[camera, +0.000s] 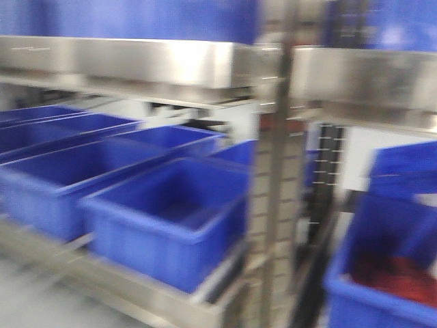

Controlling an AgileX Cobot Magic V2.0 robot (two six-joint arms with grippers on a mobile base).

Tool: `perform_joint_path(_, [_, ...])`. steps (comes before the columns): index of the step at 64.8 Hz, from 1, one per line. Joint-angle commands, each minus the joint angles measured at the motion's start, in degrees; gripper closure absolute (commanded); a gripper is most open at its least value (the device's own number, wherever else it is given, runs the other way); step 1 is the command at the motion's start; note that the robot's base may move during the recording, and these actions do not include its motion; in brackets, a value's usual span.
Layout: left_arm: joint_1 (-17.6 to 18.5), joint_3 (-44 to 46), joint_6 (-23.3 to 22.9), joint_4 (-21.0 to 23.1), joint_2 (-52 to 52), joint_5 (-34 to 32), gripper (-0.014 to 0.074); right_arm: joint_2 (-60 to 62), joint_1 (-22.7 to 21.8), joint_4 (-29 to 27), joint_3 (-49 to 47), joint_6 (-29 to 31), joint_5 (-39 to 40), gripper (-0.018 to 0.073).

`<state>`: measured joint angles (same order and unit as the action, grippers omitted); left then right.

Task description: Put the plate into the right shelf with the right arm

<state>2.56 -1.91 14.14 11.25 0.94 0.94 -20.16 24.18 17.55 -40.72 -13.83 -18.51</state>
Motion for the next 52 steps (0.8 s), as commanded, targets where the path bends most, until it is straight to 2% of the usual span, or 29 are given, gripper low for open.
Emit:
perform_joint_path(1, [0.02,-0.49,-0.14,0.12,0.58,-4.82,0.0643,-0.58,-0.29,1.07,-1.75,0.34,5.22,0.0505])
perform_joint_path(52, [-0.45,-0.28,-0.14,0.12,0.58,-4.90,0.0643,-0.58,-0.29,1.07,-1.75,0.34,5.22,0.0505])
